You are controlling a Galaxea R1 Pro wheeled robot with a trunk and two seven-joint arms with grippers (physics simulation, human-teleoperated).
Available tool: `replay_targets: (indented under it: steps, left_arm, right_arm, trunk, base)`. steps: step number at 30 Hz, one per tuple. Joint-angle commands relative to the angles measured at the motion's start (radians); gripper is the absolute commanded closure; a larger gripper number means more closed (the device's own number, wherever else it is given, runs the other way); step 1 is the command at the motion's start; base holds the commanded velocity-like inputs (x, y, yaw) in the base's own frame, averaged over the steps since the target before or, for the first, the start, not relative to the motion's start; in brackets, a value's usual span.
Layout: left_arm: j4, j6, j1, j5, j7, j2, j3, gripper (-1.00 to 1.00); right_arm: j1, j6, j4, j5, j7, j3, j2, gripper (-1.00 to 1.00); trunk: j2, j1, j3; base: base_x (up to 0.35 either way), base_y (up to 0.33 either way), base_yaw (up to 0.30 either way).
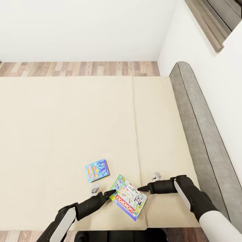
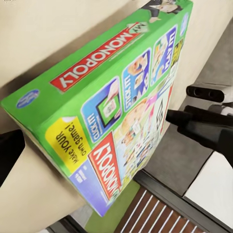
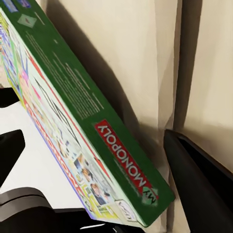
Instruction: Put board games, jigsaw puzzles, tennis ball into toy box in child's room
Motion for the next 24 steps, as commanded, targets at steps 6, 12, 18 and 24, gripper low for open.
replay_targets:
  steps: [6, 12, 18, 24]
  left_arm:
    - [0.0, 0.006, -0.002, 0.008, 0.001, 0.0, -0.001, -1.0]
    - [0.0, 0.006, -0.002, 0.008, 0.001, 0.0, -0.001, -1.0]
    - [0.0, 0.006, -0.003, 0.008, 0.001, 0.0, -0.001, -1.0]
    - [0.0, 0.006, -0.003, 0.008, 0.001, 0.0, -0.001, -1.0]
  right_arm:
    - [0.001, 0.005, 0.0, 0.01, -0.017, 0.018, 0.018, -1.0]
    - [0.003, 0.006, 0.001, 0.031, -0.027, 0.034, 0.027, -1.0]
    - [0.003, 0.006, 0.001, 0.038, -0.03, 0.038, 0.03, -1.0]
    - [0.003, 0.007, 0.001, 0.04, -0.031, 0.04, 0.031, -1.0]
  trunk:
    - [0.0, 0.0, 0.0]
    - [0.0, 0.0, 0.0]
    - [0.0, 0.0, 0.0]
    - [0.0, 0.0, 0.0]
  base:
    - [0.0, 0.0, 0.0]
    - [0.0, 0.0, 0.0]
    - [0.0, 0.0, 0.0]
    - [0.0, 0.0, 0.0]
